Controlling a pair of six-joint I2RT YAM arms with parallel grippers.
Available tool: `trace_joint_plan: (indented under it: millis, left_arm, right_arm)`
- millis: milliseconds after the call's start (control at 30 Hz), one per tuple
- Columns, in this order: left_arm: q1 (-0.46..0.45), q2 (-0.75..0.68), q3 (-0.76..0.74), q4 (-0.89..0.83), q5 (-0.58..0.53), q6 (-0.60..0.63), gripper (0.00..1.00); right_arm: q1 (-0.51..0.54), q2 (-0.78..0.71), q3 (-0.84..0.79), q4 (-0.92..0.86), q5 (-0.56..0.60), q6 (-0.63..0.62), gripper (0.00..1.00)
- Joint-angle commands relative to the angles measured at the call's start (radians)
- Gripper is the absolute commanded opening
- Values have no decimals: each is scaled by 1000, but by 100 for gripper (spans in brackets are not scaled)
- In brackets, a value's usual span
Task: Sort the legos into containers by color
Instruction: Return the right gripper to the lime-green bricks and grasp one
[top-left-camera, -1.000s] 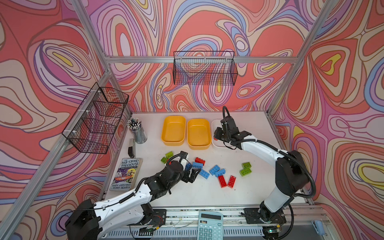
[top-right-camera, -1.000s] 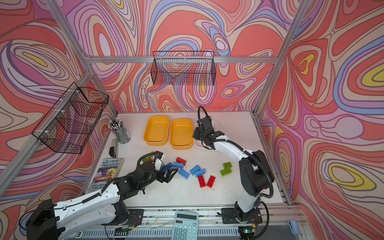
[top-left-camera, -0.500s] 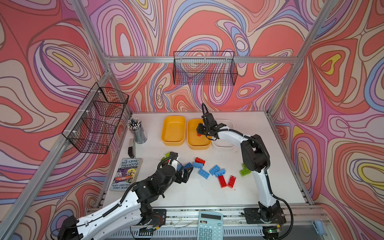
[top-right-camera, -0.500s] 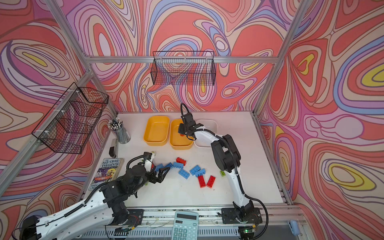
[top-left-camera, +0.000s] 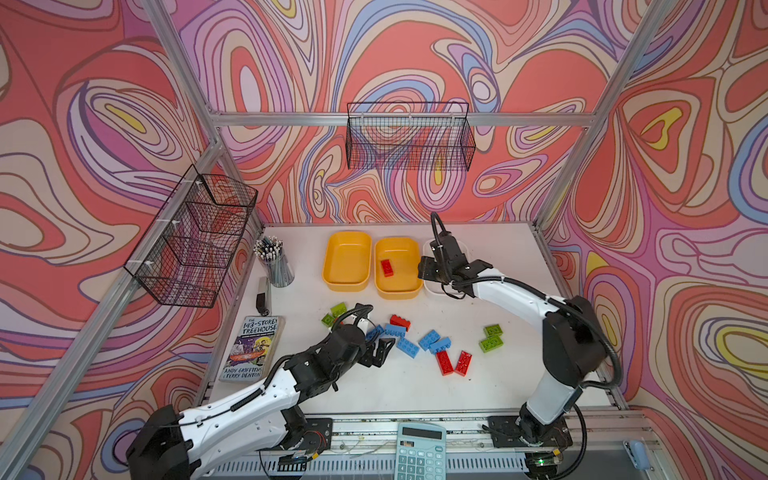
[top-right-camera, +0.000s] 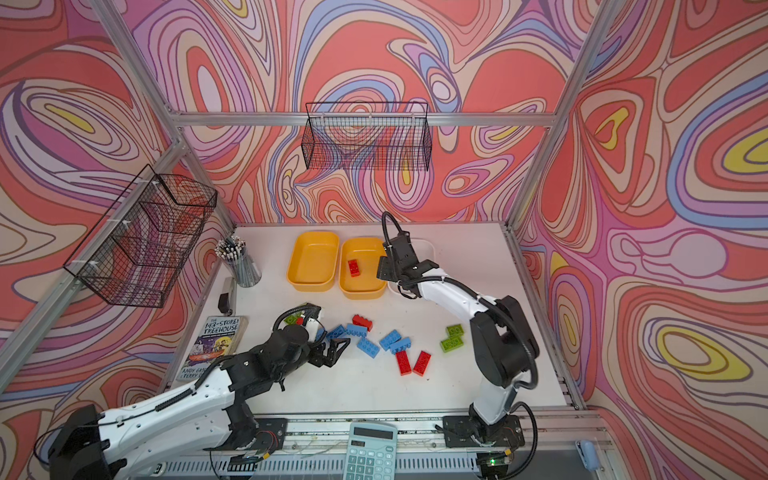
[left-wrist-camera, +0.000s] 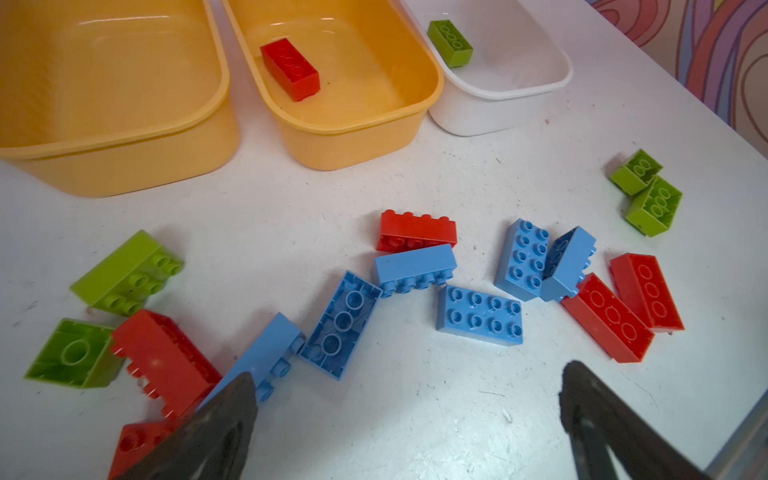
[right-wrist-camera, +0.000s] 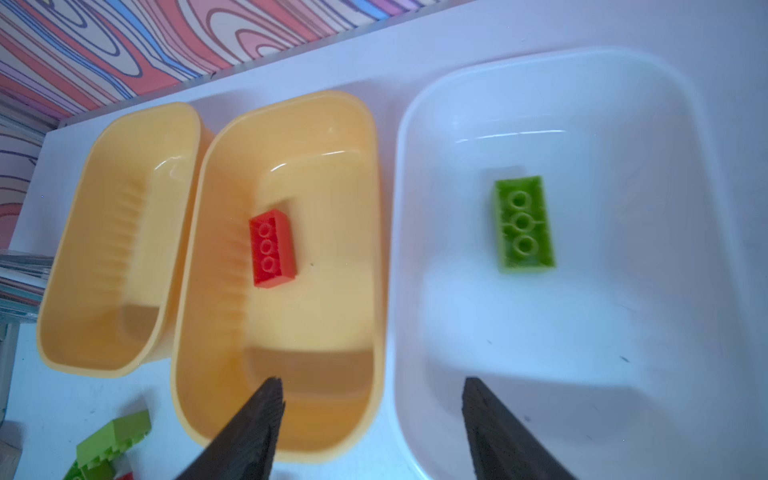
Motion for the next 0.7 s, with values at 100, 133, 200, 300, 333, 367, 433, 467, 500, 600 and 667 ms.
trace_joint_plan:
  millis: [100,133,200,300,333,367,433,467,500,600,667]
  left_arm:
    - [-36,108,31,213,130,14,100]
    - [-44,123,31,233,139,16,100]
    - [-57,149,37,256,151,16,100]
    - [-78,174,40,263,157,17,100]
    - [-86,175,41,265,154,17,100]
    - [-92,173,41,265,150,16,100]
    - [-102,156,37,260,141,10,100]
    - [-106,148,30,259,135,7,100]
    - [-107,135,21,256,132,3,100]
    - [-108,91,-1,242,110,-1,100]
    - [-108,64,-12,229,96,-2,100]
  right_arm:
    - [-49,-291,-323,-179,230,121,80]
    - [-69,-329,-365,-192,233,143,81]
    - [-120,-391,-431,-203,230,169,82]
    - [-196,-443,-514,-199,207,206,84]
    - [-217,-450,-534,-192,188,212,84]
    - [-226,-454,-548,-186,177,218,84]
    - [-229,-449,-571,-162,165,226,84]
    - [-229,-445,-579,-152,154,230,84]
    - [-230,-432,-584,-142,143,233,84]
    - [-230,-399,-598,-109,105,242,84]
    - [-230,-387,-609,-85,78,246,83]
